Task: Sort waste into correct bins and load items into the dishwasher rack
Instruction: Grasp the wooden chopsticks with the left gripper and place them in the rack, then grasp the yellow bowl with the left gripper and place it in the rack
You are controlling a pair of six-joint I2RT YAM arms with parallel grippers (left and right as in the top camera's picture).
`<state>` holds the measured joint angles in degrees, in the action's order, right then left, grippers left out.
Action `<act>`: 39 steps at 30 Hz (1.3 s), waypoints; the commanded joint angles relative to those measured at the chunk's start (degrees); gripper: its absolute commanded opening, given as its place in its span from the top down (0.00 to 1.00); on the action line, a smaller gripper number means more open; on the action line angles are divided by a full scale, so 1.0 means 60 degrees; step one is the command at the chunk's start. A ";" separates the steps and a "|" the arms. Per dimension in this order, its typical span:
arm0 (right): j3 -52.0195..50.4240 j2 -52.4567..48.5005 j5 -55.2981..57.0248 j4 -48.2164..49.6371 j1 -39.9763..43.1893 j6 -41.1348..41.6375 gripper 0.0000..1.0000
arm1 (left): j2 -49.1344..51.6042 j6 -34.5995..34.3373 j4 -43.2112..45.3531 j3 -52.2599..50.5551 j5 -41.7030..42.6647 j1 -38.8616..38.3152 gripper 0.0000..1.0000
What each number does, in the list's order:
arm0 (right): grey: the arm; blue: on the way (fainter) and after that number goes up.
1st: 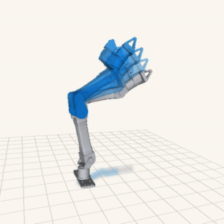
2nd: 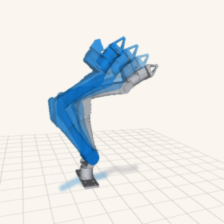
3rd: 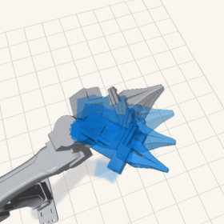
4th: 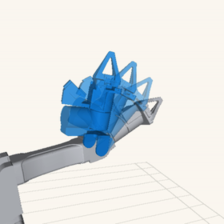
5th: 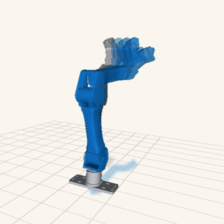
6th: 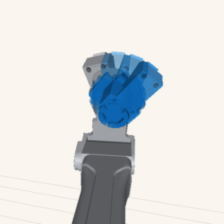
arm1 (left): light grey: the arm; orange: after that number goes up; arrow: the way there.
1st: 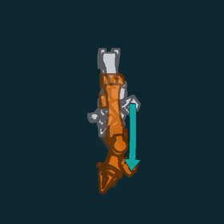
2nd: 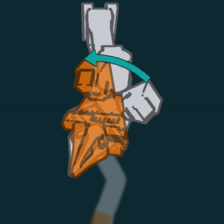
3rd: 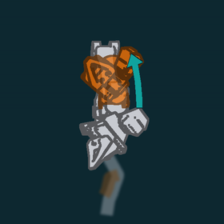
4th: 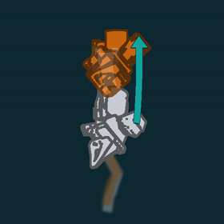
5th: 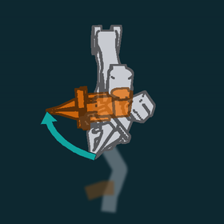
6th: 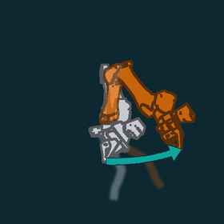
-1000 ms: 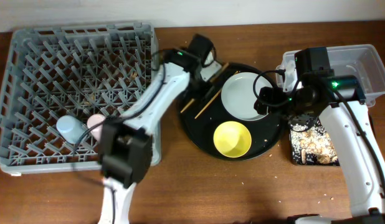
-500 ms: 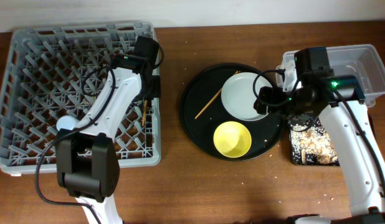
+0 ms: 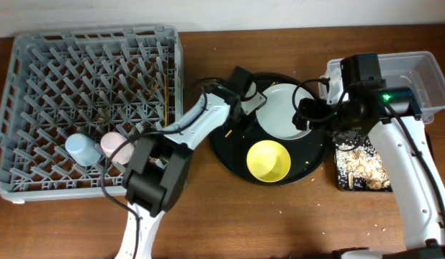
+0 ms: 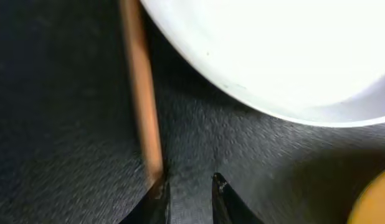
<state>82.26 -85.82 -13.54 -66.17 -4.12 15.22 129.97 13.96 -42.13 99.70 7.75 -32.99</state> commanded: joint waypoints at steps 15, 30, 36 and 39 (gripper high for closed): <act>0.0000 -0.0011 0.0087 0.0098 -0.0062 0.0047 0.06 | 0.0750 -0.0339 -0.1483 0.1351 -0.1763 0.0058 0.55; 0.0000 -0.0011 0.0087 0.0098 -0.0062 0.0047 0.05 | -0.1734 -0.4360 -0.6430 0.4022 -0.2302 0.2659 1.00; 0.0000 -0.0011 0.0087 0.0102 -0.0062 0.0047 0.05 | -0.1774 -0.3632 -0.4728 0.1472 -0.1800 0.3289 0.87; 0.0000 -0.0011 0.0087 0.0095 -0.0062 0.0047 0.05 | -0.2208 -0.3625 -0.6145 0.3060 0.0809 0.3268 0.47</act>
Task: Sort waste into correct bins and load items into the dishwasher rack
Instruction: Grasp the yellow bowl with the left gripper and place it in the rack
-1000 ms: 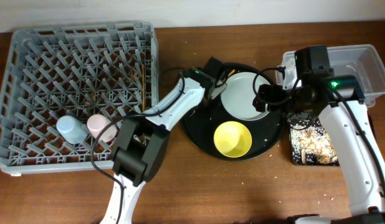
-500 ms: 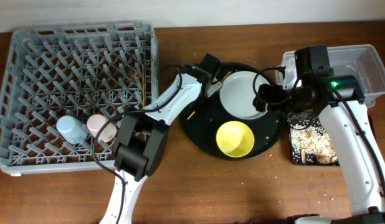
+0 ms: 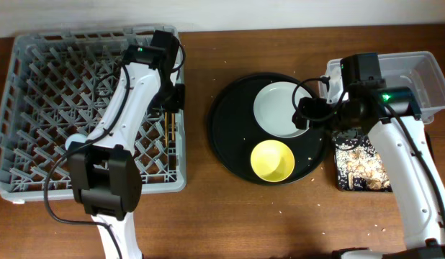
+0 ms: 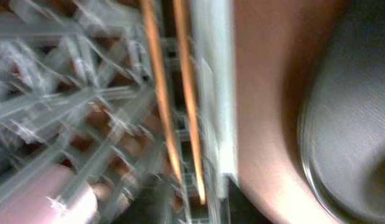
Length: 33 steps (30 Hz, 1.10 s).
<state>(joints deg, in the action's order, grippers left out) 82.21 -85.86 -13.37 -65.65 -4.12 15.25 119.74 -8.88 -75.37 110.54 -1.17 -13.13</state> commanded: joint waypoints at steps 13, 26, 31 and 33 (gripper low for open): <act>0.0007 -0.0004 0.0517 -0.0346 0.1326 0.1260 0.02 | -0.0816 -0.1242 0.6637 -0.5829 0.3548 -0.4018 0.79; 0.0007 -0.0004 0.0521 -0.0346 0.1326 0.1260 0.02 | -0.3632 -0.2051 0.2514 -0.3694 -1.2269 0.0382 1.00; 0.0007 -0.0004 0.0517 -0.0382 0.1326 0.1260 0.02 | -0.1698 -0.1399 0.4907 -0.3876 -1.2411 0.2284 1.00; 0.0007 -0.0004 0.0521 -0.0386 0.1326 0.1260 0.02 | -0.0940 -0.0637 0.5544 -0.3876 -1.1366 0.2335 1.00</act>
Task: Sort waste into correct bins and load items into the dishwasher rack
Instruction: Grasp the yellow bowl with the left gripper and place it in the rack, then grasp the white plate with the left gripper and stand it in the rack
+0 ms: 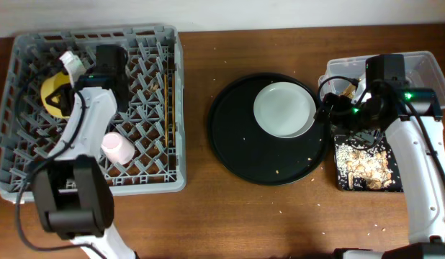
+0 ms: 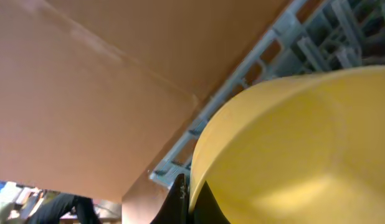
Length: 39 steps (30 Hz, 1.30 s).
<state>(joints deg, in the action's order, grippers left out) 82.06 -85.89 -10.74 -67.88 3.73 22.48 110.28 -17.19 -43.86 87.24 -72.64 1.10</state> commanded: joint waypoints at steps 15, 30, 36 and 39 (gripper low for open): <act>0.0033 0.0000 0.0080 -0.0015 0.0018 0.0055 0.01 | -0.1337 0.1770 -0.0164 0.1661 1.3340 -0.3326 0.41; 0.0033 -0.0004 0.0080 -0.0011 0.0015 0.0055 0.02 | 0.3865 -0.0018 0.2280 0.2080 1.5278 -0.5654 1.00; 0.0033 -0.0004 0.0080 -0.0051 0.0018 0.0055 0.02 | -0.0423 0.0820 -0.2408 0.3435 1.1482 -0.2736 1.00; 0.0033 -0.0007 0.0084 -0.0047 0.0018 0.0055 0.02 | -0.1741 0.1104 -0.4014 0.3432 0.6459 -0.1967 1.00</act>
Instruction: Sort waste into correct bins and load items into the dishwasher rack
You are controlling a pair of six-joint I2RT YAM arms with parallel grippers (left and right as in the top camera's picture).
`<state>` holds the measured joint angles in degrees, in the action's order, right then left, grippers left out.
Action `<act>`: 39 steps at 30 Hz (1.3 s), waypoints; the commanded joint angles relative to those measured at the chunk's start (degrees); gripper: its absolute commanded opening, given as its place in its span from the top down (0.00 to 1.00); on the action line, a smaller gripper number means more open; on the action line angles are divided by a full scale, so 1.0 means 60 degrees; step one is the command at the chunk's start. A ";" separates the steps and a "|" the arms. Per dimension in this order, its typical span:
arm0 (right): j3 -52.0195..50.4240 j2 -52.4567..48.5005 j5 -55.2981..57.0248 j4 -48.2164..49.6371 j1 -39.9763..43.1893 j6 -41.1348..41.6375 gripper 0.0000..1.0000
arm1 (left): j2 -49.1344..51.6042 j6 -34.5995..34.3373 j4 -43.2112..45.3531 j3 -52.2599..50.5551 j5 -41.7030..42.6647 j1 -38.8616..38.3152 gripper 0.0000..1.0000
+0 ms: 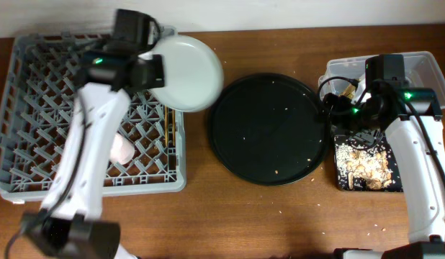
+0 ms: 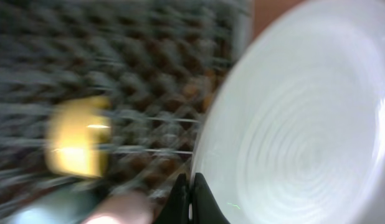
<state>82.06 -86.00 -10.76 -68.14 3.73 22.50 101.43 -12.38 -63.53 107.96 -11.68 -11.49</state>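
A white plate hangs tilted over the right edge of the grey dishwasher rack, with my left gripper shut on its rim. In the left wrist view the plate fills the right side and the left gripper pinches its edge. A blurred yellow bowl sits in the rack below. A pink cup and brown chopsticks lie in the rack. My right gripper hovers by the bins; its jaws are not clear.
A round black tray with crumbs sits at the centre. At the right stand a clear container and a black bin with food scraps. Crumbs dot the wooden table.
The left gripper held the yellow bowl at the rack's far left; now the bowl is in the rack and the gripper holds the white plate, gone from the black tray. The right arm has not moved.
First the left gripper was at a chopstick on the tray, beside the plate and yellow bowl. Then it was over the rack's right edge with chopsticks there. Then it held the yellow bowl over the rack. Now it holds the plate by the rack, and the tray is bare.
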 commanded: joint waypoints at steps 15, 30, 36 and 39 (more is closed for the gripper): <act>0.0033 0.0011 0.0087 0.0000 0.0018 0.0051 0.01 | 0.0517 0.0226 0.0991 -0.2317 -0.6324 0.0131 0.44; -0.0011 0.4809 0.0004 0.0670 -0.1198 -0.2943 0.01 | -0.7428 0.0222 -0.4371 -0.1249 0.1559 0.0131 0.01; -0.8739 1.1424 0.0630 0.6768 -0.0769 -0.2969 0.02 | -0.7428 0.0226 -0.5526 -0.1268 0.1559 0.0131 0.01; -1.1245 1.3715 0.0634 0.8462 -0.0769 -0.2973 0.02 | -0.7428 0.0226 -0.5526 -0.1268 0.1559 0.0131 0.01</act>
<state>21.54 -11.77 -7.88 -22.85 -1.15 5.08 56.82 -10.94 -96.75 100.31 -2.83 -10.79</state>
